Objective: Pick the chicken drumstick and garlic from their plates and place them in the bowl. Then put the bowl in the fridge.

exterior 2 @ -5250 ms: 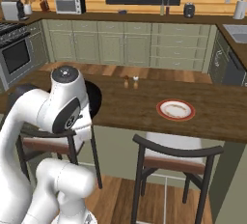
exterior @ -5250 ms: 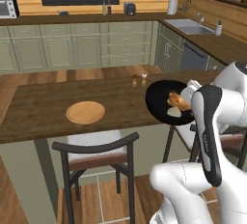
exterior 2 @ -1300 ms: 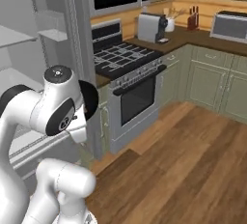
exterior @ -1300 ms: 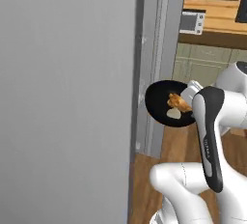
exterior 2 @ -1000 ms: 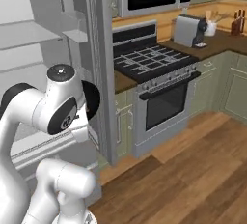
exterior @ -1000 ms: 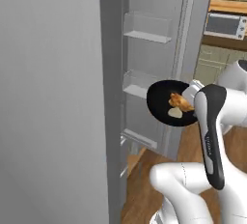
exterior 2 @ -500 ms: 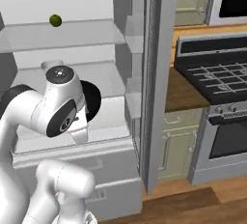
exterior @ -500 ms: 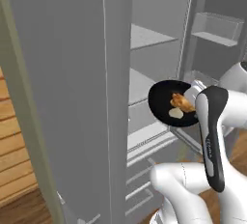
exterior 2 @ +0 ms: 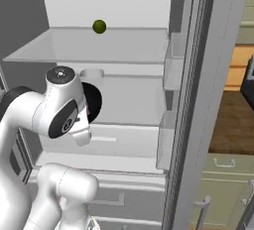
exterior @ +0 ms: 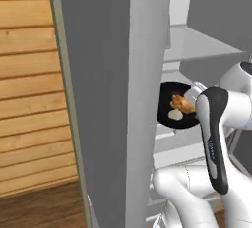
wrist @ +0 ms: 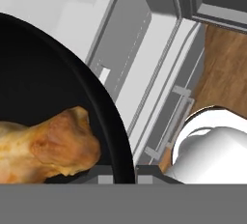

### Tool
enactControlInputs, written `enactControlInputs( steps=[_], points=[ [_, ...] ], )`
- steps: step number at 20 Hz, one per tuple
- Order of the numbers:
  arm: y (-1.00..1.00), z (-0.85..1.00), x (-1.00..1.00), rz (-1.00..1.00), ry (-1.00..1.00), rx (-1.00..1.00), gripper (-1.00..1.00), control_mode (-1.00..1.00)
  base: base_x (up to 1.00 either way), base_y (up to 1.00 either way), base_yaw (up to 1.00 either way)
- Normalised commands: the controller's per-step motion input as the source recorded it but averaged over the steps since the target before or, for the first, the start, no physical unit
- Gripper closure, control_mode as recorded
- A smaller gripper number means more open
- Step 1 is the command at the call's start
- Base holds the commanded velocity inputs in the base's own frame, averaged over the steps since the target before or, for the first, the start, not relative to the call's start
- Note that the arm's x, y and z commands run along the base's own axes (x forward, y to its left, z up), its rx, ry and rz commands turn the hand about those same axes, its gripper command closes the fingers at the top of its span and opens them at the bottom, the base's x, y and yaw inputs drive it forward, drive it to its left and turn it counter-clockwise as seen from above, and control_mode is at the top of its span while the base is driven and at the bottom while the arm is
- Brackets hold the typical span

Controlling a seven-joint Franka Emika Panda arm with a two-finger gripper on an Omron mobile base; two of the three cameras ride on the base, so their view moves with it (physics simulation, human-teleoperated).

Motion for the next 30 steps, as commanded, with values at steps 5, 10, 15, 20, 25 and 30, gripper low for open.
enactControlInputs(
  steps=[5, 10, 15, 20, 25, 30],
  points=[
    [0.00, 0.00, 0.00, 0.00, 0.00, 0.00, 1.00, 1.00, 0.21, -0.53, 0.30],
    [0.00, 0.00, 0.00, 0.00, 0.00, 0.00, 1.00, 1.00, 0.32, -0.17, 0.29],
    [-0.03, -0.07, 0.69, 0.02, 0.04, 0.00, 1.00, -1.00, 0.19, 0.01, 0.01],
    [-0.10, -0.36, 0.79, 0.00, 0.00, 0.04, 1.00, -1.00, 0.00, 0.00, 0.00],
    [-0.01, -0.33, 0.99, 0.00, 0.00, 0.06, 1.00, -1.00, 0.00, 0.00, 0.00],
    [0.00, -0.40, 0.61, 0.00, 0.01, 0.00, 1.00, -1.00, 0.00, 0.00, 0.00]
  ],
)
